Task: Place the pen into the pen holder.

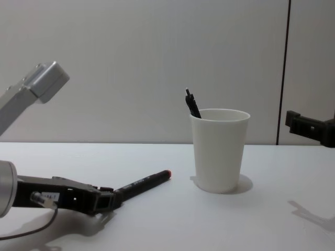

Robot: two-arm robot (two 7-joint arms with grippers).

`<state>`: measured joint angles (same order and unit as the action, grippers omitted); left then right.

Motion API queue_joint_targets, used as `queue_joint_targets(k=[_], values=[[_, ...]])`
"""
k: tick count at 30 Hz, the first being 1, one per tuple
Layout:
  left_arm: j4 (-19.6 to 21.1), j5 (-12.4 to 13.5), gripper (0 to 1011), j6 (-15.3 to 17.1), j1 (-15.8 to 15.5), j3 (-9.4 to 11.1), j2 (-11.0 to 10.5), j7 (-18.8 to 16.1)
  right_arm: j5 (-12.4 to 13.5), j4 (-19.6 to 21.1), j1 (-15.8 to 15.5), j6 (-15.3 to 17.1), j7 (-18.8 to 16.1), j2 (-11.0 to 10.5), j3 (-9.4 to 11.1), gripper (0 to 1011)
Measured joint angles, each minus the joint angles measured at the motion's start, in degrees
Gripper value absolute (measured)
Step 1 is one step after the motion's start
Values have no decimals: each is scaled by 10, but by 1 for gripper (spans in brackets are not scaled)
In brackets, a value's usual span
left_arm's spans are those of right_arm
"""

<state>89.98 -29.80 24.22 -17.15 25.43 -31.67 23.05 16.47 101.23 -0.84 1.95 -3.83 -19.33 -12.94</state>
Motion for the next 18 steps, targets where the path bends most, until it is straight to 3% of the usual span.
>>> queue_joint_targets(k=[11, 18], values=[[9, -3, 203, -24, 14, -10, 2, -10, 0, 0, 0, 0, 0, 0, 0, 1001], [29, -2, 203, -72, 41, -30, 7, -29, 0, 0, 0, 0, 0, 0, 0, 1001]])
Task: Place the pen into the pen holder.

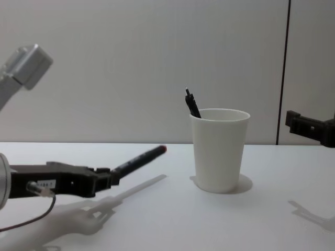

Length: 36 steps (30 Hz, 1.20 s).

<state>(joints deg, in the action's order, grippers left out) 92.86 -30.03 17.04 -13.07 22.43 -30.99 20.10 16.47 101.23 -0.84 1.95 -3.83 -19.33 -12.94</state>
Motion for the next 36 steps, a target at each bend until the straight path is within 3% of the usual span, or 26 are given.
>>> queue_joint_targets(k=[12, 23, 30, 36], values=[[36, 14, 202, -85, 47, -34, 8, -30, 0, 0, 0, 0, 0, 0, 0, 1001], [62, 36, 202, -189, 86, -63, 22, -48, 0, 0, 0, 0, 0, 0, 0, 1001], [67, 46, 202, -247, 92, -70, 29, -40, 0, 0, 0, 0, 0, 0, 0, 1001], [64, 48, 203, -279, 86, -68, 32, -18, 0, 0, 0, 0, 0, 0, 0, 1001]])
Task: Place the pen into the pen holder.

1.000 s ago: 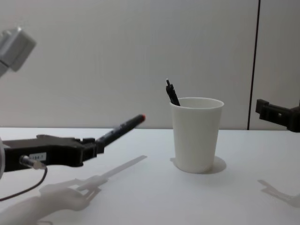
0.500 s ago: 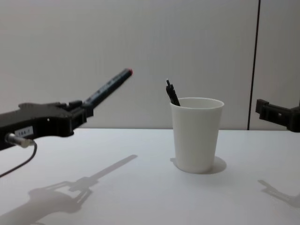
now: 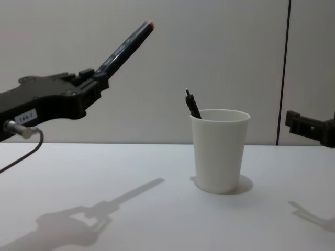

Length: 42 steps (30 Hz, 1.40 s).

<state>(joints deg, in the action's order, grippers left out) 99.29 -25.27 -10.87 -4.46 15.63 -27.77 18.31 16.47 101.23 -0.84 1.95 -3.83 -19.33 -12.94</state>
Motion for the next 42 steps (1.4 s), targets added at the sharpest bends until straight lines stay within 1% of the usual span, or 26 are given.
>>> queue_joint_targets(k=[3, 6, 7, 9, 14, 15, 16, 18, 19, 21, 23, 25, 28, 32, 35, 36, 39, 42], values=[[-6, -2, 203, -14, -10, 6, 2, 20, 0, 0, 0, 0, 0, 0, 0, 1001], [-11, -4, 202, -20, -17, 10, 4, 35, 0, 0, 0, 0, 0, 0, 0, 1001], [-16, -7, 203, -24, -23, 14, 5, 46, 0, 0, 0, 0, 0, 0, 0, 1001], [-20, -10, 202, -26, -29, 18, 6, 55, 0, 0, 0, 0, 0, 0, 0, 1001], [-40, -22, 203, -29, -53, 33, 12, 95, 0, 0, 0, 0, 0, 0, 0, 1001], [-42, -23, 202, -29, -56, 35, 13, 98, 0, 0, 0, 0, 0, 0, 0, 1001], [-49, -27, 203, -29, -65, 40, 16, 110, 0, 0, 0, 0, 0, 0, 0, 1001], [-55, -31, 203, -29, -72, 44, 17, 122, 0, 0, 0, 0, 0, 0, 0, 1001], [-63, -35, 203, -29, -81, 50, 20, 133, 0, 0, 0, 0, 0, 0, 0, 1001], [-70, -40, 202, -28, -89, 55, 22, 143, 0, 0, 0, 0, 0, 0, 0, 1001], [-83, -47, 203, -26, -102, 63, 26, 162, 0, 0, 0, 0, 0, 0, 0, 1001], [-91, -51, 203, -25, -110, 68, 29, 174, 0, 0, 0, 0, 0, 0, 0, 1001], [-114, -65, 202, -20, -133, 82, 37, 205, 0, 0, 0, 0, 0, 0, 0, 1001], [-131, -75, 202, -16, -149, 90, 43, 229, 0, 0, 0, 0, 0, 0, 0, 1001], [-151, -88, 202, -11, -168, 101, 50, 253, 0, 0, 0, 0, 0, 0, 0, 1001], [-151, -88, 203, -11, -168, 101, 50, 253, 0, 0, 0, 0, 0, 0, 0, 1001], [-168, -99, 203, -6, -183, 109, 56, 273, 0, 0, 0, 0, 0, 0, 0, 1001], [-175, -105, 203, -4, -190, 112, 59, 282, 0, 0, 0, 0, 0, 0, 0, 1001]])
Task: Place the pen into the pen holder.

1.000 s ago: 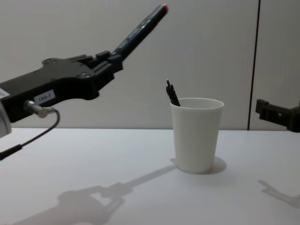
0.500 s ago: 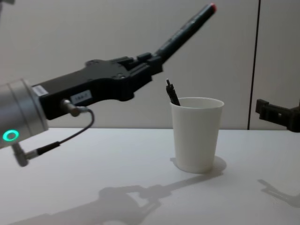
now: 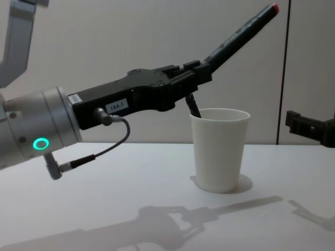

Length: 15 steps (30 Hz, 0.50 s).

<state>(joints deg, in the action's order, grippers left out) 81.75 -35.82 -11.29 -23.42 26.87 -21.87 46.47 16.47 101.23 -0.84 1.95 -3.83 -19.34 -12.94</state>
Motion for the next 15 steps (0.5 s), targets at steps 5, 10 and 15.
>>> queue_joint_targets(k=[5, 10, 15], values=[[-15, -13, 203, 4, -13, 6, 5, 18, 0, 0, 0, 0, 0, 0, 0, 1001], [-24, -21, 202, 6, -21, 10, 8, 26, 0, 0, 0, 0, 0, 0, 0, 1001], [-32, -28, 202, 8, -28, 14, 11, 34, 0, 0, 0, 0, 0, 0, 0, 1001]])
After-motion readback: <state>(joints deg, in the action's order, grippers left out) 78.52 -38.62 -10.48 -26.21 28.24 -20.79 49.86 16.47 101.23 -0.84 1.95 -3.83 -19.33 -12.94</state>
